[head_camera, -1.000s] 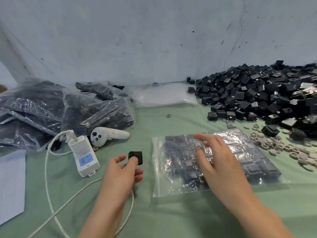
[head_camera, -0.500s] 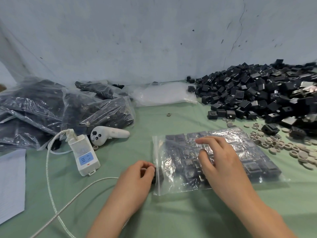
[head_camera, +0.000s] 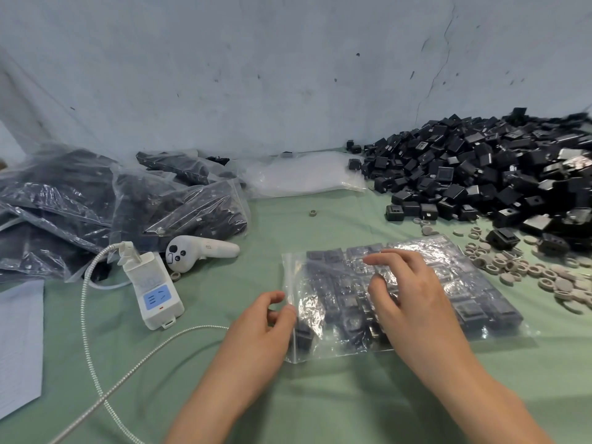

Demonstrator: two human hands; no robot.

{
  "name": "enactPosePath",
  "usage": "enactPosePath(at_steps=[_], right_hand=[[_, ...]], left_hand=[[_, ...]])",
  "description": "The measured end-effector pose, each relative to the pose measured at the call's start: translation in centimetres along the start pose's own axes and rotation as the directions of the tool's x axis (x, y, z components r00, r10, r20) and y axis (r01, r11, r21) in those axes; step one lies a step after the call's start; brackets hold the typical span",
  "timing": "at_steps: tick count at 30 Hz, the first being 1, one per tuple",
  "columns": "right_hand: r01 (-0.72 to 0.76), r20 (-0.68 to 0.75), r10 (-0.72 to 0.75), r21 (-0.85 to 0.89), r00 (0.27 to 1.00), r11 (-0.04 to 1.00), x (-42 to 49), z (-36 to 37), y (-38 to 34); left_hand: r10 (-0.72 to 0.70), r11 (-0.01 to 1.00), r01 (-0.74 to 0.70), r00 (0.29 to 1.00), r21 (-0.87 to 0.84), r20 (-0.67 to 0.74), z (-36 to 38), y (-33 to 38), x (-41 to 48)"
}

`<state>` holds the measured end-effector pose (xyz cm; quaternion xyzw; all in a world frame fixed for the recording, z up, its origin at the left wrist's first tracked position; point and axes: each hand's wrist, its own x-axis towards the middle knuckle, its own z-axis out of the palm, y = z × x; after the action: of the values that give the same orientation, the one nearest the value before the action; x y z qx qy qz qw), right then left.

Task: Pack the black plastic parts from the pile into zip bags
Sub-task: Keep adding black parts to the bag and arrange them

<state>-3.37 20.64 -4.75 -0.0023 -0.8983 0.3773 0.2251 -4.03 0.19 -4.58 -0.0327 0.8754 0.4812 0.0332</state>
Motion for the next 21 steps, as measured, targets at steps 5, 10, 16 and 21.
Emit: enactPosePath(at_steps=[5, 10, 16, 21], right_hand=[[-0.002, -0.006, 0.002, 0.017, 1.000, 1.000, 0.1, 0.0, 0.0], [-0.004, -0.008, 0.004, 0.021, 1.000, 1.000, 0.1, 0.0, -0.1], [-0.020, 0.010, 0.020, 0.014, 1.000, 1.000, 0.1, -0.2, -0.1], [-0.023, 0.023, 0.023, -0.026, 0.999, 0.999, 0.1, -0.1, 0.0]], left_hand=[[-0.016, 0.994, 0.016, 1.000, -0.108, 0.007, 0.2, 0.2, 0.2], [-0.025, 0.987, 0.025, 1.000, -0.159, -0.001, 0.4, 0.3, 0.4], [-0.026, 0.979, 0.028, 1.000, -0.201, 0.011, 0.6, 0.6, 0.3], [-0.011, 0.964, 0.029, 0.998, -0.265, 0.068, 1.3, 1.5, -0.2]])
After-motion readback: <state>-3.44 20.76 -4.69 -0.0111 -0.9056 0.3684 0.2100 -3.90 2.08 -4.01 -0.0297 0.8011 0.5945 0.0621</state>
